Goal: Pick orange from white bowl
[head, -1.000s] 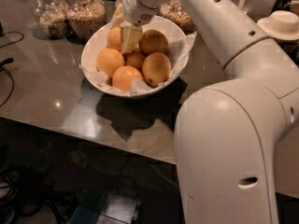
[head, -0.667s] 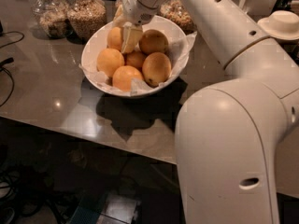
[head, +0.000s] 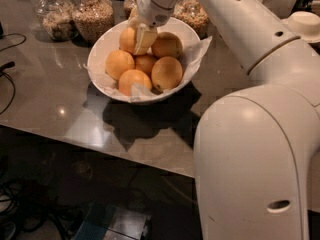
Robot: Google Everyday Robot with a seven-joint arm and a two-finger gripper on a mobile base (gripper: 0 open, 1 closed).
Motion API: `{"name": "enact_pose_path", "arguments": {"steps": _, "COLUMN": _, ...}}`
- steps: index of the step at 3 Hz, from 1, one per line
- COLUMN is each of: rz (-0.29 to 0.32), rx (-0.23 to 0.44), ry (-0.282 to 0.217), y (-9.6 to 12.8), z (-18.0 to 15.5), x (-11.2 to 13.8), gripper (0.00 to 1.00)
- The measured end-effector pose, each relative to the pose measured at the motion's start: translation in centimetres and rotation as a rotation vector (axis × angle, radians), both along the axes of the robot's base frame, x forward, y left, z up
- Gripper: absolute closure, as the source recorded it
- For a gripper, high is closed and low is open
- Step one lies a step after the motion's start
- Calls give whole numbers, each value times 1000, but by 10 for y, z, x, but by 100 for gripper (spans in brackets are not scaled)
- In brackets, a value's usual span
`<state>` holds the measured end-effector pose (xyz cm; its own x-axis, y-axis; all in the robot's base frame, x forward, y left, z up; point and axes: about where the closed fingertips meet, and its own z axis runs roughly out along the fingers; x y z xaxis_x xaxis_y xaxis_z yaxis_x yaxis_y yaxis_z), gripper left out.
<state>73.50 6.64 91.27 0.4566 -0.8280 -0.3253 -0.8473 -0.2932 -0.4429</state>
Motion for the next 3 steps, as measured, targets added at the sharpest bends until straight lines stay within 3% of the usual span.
{"name": "enact_pose_path", "arguments": {"steps": 1, "rz": -89, "rx": 70, "ry": -19, "y": -23, "z": 14, "x": -8, "gripper": 100}}
{"name": "enact_pose_path", "arguments": {"steps": 3, "rz": -190, "rx": 195, "ry": -57, "y": -50, "z": 45, "x": -35, "gripper": 100}}
